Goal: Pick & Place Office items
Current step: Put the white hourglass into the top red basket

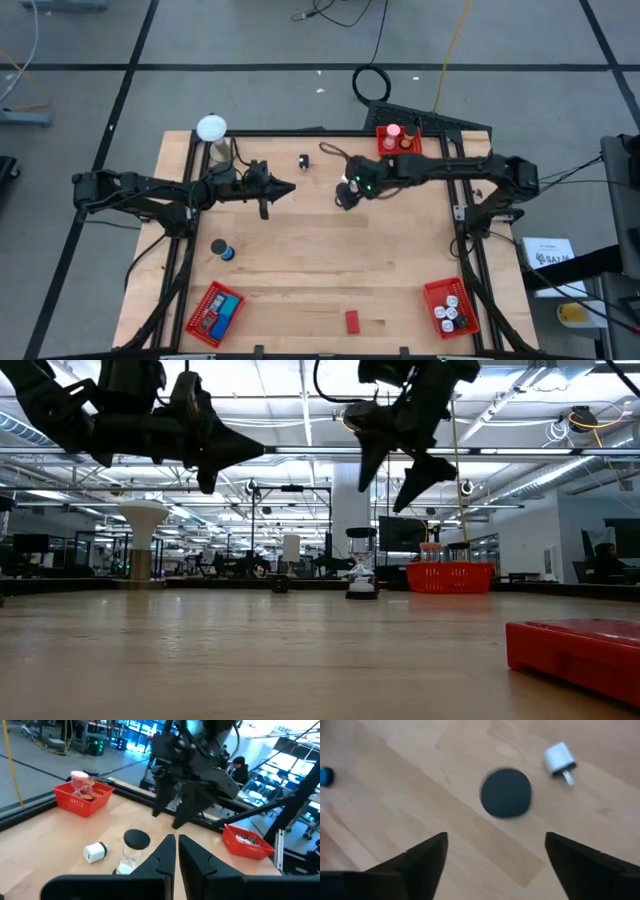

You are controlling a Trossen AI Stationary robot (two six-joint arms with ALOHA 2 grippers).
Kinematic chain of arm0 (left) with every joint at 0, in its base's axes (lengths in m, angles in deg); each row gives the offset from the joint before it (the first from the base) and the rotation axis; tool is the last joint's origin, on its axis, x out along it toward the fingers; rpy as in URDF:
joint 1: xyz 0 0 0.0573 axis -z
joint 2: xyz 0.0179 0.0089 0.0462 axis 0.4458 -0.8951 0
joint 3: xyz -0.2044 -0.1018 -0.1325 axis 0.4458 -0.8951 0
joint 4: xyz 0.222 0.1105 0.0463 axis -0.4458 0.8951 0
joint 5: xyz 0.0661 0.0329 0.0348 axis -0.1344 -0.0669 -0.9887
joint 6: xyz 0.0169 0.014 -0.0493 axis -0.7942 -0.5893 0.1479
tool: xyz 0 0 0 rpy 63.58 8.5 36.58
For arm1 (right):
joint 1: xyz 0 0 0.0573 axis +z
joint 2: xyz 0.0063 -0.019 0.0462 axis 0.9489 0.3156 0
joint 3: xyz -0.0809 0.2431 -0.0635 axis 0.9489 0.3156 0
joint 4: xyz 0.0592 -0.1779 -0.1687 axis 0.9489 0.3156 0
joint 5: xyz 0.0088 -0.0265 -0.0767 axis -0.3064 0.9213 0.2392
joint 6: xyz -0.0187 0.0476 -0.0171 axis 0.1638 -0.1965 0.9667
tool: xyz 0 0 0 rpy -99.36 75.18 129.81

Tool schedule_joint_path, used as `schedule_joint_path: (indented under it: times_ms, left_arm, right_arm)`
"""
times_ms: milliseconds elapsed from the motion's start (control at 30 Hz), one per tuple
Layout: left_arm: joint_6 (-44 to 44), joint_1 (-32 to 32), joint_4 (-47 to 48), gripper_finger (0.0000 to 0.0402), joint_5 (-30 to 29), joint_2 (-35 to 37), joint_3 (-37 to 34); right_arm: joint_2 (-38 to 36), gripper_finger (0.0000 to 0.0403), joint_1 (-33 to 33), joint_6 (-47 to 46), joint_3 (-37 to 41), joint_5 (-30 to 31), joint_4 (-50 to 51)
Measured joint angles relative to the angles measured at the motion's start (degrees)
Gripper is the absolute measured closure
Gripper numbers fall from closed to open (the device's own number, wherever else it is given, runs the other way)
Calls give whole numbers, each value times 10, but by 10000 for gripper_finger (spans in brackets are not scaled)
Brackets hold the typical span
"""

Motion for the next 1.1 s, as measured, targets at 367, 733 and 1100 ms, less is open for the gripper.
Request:
schedule_joint_path:
  times_ms: [367,733,1100]
  left_arm:
    - [-5,0,-3,380,-21,0,0]
    - [-10,0,1,380,-26,0,0]
    - [-10,0,2,380,-38,0,0]
  right_arm:
    - [82,26,-31,51,-39,6,-15]
    - [120,48,-17,99,-38,48,-31]
    - [132,146,-17,94,-38,49,-54]
